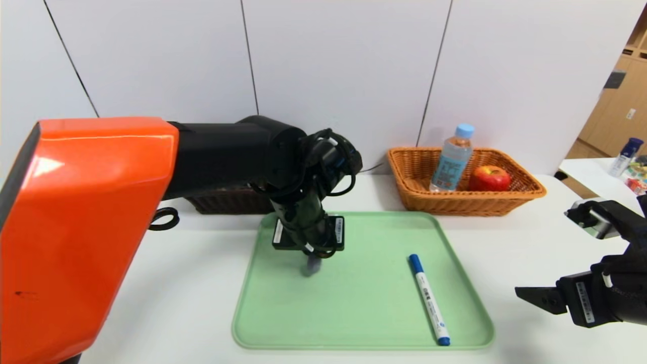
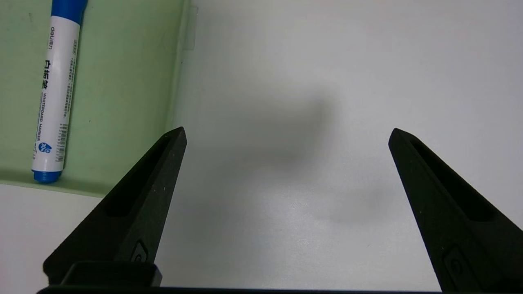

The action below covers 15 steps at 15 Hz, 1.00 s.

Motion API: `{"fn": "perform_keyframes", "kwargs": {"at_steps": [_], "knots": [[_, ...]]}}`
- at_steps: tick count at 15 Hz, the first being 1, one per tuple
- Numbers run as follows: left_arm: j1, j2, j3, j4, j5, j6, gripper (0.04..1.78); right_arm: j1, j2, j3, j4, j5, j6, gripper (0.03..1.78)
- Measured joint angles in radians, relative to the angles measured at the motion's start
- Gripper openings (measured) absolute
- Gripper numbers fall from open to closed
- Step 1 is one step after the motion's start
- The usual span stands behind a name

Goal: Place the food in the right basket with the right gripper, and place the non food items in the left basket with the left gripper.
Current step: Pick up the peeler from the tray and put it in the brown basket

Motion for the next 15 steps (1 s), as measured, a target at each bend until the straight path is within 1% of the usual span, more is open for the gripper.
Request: {"fn": "perform_keyframes", "kwargs": {"at_steps": [3, 4, 5, 6, 7, 8, 9, 10, 12, 13, 15], "knots": [[-0.001, -0.068, 0.000, -0.014, -0.231, 0.004, 0.29, 0.000, -0.001, 0.001, 0.000, 0.000, 0.002, 1.71], [0.000, -0.096, 0.000, -0.028, -0.296, 0.004, 0.29, -0.001, -0.002, 0.003, 0.000, 0.000, 0.002, 1.71], [0.000, -0.124, 0.000, -0.055, -0.332, 0.004, 0.29, -0.001, -0.002, 0.008, 0.000, 0.000, 0.002, 1.71], [0.001, -0.154, 0.002, -0.095, -0.345, 0.001, 0.29, -0.001, -0.002, 0.013, -0.001, 0.000, 0.003, 1.71], [0.004, -0.188, 0.004, -0.156, -0.346, -0.002, 0.29, -0.002, -0.002, 0.017, -0.003, 0.000, 0.002, 1.71], [0.013, -0.218, 0.006, -0.218, -0.328, -0.003, 0.29, -0.002, -0.002, 0.019, -0.011, 0.000, 0.003, 1.71], [0.026, -0.243, 0.008, -0.274, -0.287, -0.001, 0.29, -0.002, -0.002, 0.020, -0.024, 0.000, 0.003, 1.71], [0.048, -0.262, 0.010, -0.315, -0.221, -0.001, 0.29, -0.002, -0.003, 0.021, -0.032, 0.000, 0.004, 1.71], [0.112, -0.282, 0.011, -0.351, -0.116, -0.003, 0.29, -0.004, -0.003, 0.020, -0.034, 0.000, 0.004, 1.71], [0.152, -0.286, 0.012, -0.357, -0.097, -0.005, 0.29, -0.004, -0.003, 0.019, -0.034, -0.001, 0.004, 1.71], [0.227, -0.283, 0.021, -0.359, -0.095, -0.007, 0.29, -0.005, -0.002, 0.019, -0.034, 0.000, 0.003, 1.71]]}}
